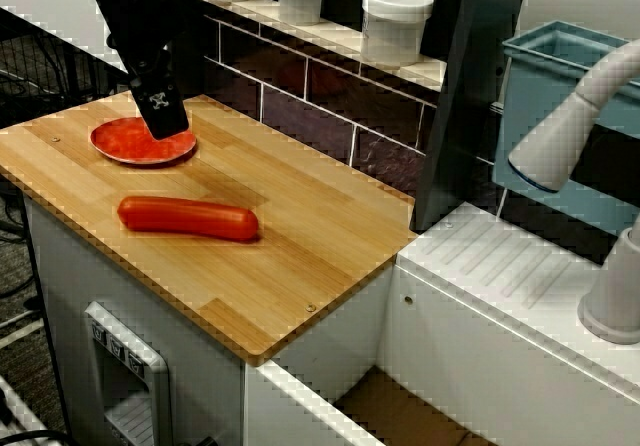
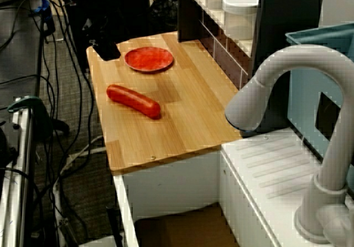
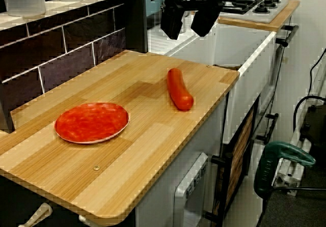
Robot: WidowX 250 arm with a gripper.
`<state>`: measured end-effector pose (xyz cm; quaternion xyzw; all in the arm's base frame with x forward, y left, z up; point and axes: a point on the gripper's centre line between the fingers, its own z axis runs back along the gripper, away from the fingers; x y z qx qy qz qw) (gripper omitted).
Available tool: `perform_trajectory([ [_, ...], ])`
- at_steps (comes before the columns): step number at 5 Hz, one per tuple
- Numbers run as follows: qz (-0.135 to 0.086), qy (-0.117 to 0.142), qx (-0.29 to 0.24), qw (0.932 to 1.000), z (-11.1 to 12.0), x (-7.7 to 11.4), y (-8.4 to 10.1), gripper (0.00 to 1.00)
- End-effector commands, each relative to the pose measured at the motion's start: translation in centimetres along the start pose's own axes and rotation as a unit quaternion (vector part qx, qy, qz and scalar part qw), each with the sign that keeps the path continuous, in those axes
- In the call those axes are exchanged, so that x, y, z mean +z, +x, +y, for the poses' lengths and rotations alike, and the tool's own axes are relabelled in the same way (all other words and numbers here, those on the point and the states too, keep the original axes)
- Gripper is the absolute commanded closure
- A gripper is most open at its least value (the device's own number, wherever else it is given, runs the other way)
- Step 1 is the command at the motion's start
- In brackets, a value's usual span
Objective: Put the object on the plate
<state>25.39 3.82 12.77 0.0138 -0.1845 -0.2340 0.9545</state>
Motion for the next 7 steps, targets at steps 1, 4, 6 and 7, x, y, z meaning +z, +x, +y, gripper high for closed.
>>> perform_trajectory([
  [1,0.000,0.000,0.000,1.0000,0.0,0.0,0.0,0.00],
  [4,0.009,0.001,-0.066,0.9978,-0.8,-3.9,-0.3,0.00],
  [6,0.018,0.002,-0.084,0.9963,-1.8,-5.3,-1.1,0.00],
  [7,0.029,0.003,-0.083,0.9961,-1.8,-6.8,-0.9,0.00],
])
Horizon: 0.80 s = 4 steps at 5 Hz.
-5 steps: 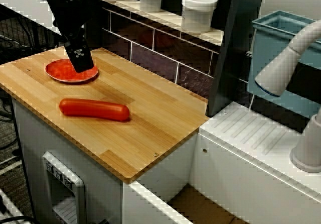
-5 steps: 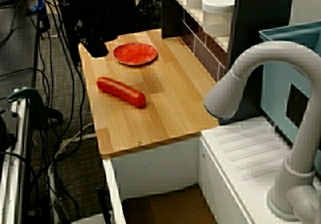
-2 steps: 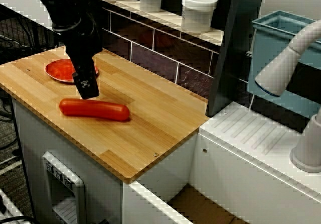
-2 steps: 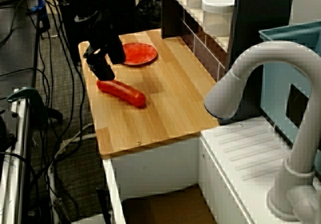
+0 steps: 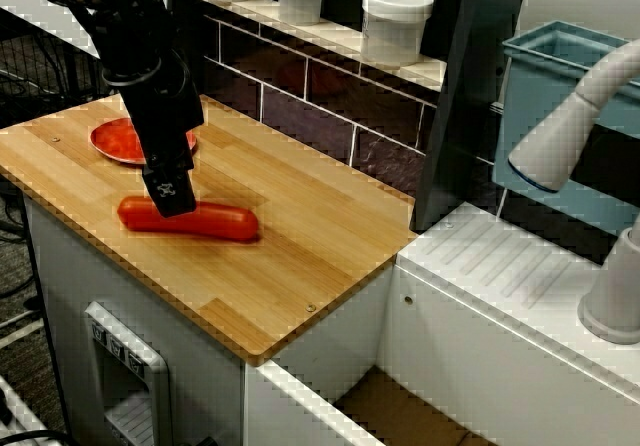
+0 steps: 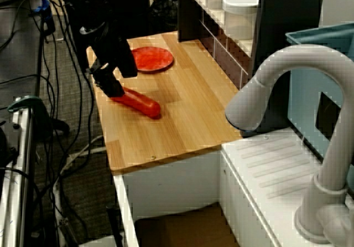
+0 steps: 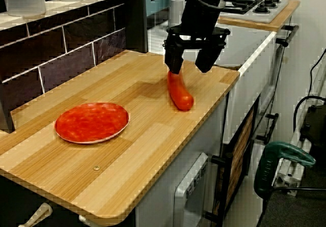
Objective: Put the object on the plate
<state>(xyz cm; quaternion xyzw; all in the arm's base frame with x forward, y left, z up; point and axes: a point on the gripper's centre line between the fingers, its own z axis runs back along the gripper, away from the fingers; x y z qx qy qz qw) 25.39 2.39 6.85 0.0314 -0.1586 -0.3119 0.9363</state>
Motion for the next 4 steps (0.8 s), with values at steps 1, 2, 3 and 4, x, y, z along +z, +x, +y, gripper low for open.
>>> perform_trajectory([
  [1,0.005,0.006,0.007,0.9999,1.3,-1.3,1.1,0.00],
  [2,0.009,0.007,0.011,0.9999,2.1,-1.9,1.3,0.00],
  [3,0.019,0.013,0.007,0.9997,2.0,-2.8,1.3,0.00],
  [4,0.021,0.010,0.005,0.9997,1.7,-2.7,1.1,0.00],
])
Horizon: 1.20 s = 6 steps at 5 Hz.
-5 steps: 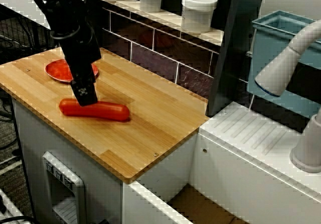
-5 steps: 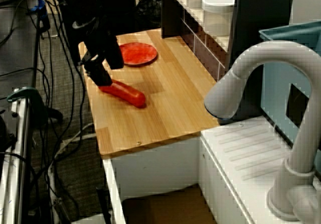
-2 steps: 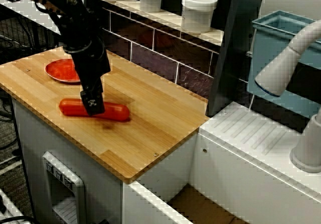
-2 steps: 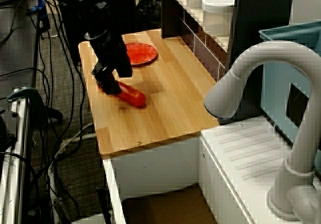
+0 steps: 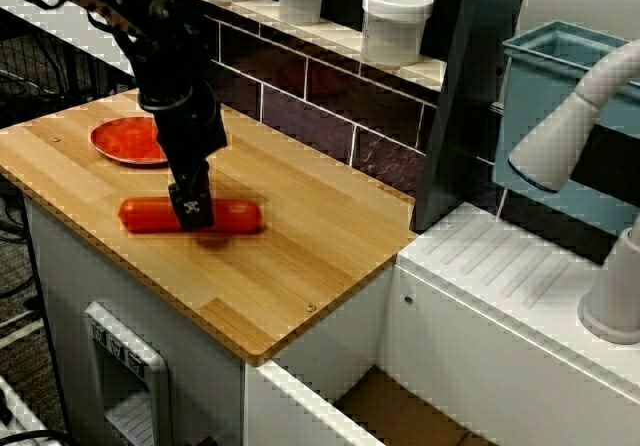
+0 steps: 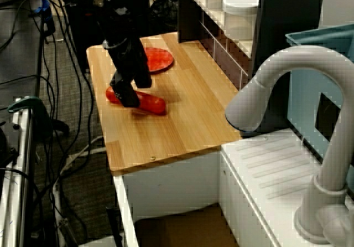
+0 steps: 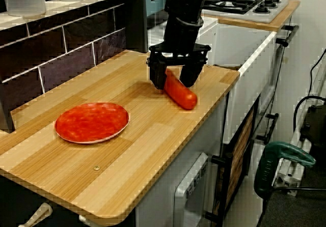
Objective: Put the object on the plate
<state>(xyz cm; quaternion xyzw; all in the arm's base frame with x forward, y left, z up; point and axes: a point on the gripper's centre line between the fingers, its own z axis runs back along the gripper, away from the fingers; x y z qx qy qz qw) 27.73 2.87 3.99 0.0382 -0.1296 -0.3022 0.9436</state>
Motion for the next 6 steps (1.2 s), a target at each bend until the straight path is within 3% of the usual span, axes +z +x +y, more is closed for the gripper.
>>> perform_trajectory([
  [1,-0.007,0.009,-0.003,0.9999,0.0,0.8,0.0,0.00],
  [2,-0.003,0.011,-0.001,0.9999,-0.4,0.4,-0.2,1.00],
  [4,-0.008,0.010,0.008,0.9999,0.0,1.6,-0.5,1.00],
  [5,-0.039,0.006,0.021,0.9990,2.2,5.9,-0.3,1.00],
  [6,-0.065,0.009,0.047,0.9968,4.1,9.4,-1.2,1.00],
])
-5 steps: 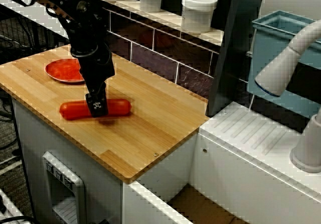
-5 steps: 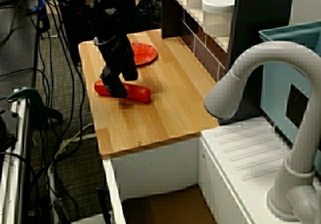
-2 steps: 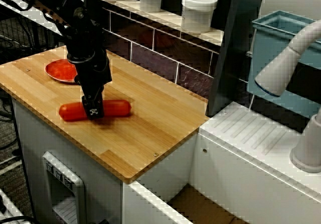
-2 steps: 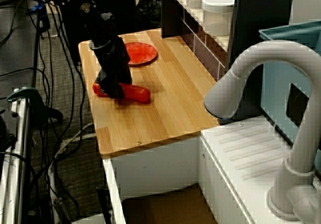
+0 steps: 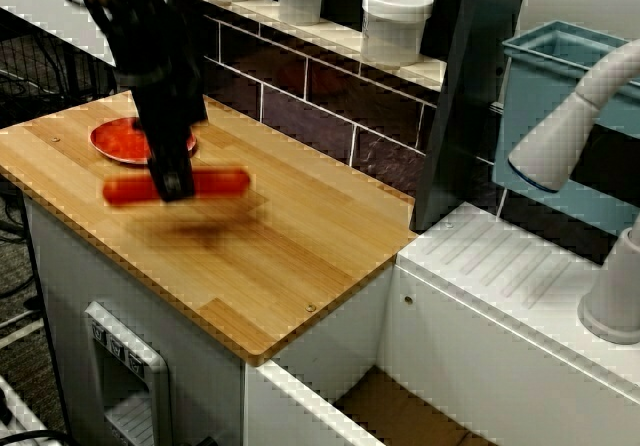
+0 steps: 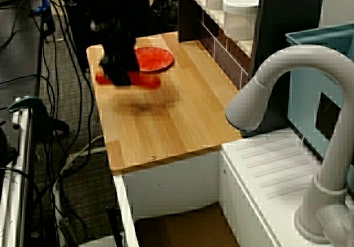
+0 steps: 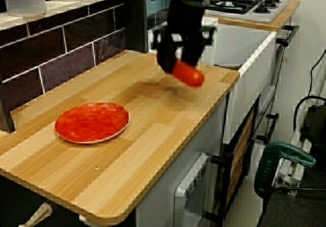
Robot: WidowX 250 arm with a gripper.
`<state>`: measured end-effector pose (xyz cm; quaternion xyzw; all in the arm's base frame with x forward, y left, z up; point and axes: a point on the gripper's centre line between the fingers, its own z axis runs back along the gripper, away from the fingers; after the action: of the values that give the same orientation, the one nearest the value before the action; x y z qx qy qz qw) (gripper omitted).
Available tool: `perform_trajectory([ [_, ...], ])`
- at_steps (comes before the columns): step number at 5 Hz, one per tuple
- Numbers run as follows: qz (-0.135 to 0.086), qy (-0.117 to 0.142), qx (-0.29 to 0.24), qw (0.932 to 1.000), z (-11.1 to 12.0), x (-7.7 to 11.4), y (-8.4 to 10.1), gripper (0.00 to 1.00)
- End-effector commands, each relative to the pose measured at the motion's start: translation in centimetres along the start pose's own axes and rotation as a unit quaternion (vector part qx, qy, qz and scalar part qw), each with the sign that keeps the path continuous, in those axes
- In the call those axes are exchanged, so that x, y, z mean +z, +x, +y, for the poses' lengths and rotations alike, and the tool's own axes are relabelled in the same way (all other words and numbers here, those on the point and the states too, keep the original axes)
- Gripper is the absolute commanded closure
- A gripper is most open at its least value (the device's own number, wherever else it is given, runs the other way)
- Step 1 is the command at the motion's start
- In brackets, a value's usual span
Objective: Put the object on the plate
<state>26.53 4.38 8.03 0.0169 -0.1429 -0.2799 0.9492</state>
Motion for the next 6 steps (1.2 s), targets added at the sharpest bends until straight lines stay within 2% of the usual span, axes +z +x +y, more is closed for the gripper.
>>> perform_trajectory([
  [1,-0.059,0.036,0.063,0.9956,5.5,6.3,-1.3,1.00],
  [2,-0.059,0.066,0.106,0.9904,8.3,5.7,-2.4,1.00],
  [3,-0.047,0.089,0.136,0.9855,10.5,4.1,-3.0,1.00],
  [4,-0.022,0.096,0.149,0.9839,12.0,1.6,-3.0,1.00],
  [5,-0.009,0.095,0.153,0.9836,13.0,0.6,-3.1,1.00],
  [6,-0.011,0.091,0.166,0.9818,13.7,0.6,-4.1,1.00],
])
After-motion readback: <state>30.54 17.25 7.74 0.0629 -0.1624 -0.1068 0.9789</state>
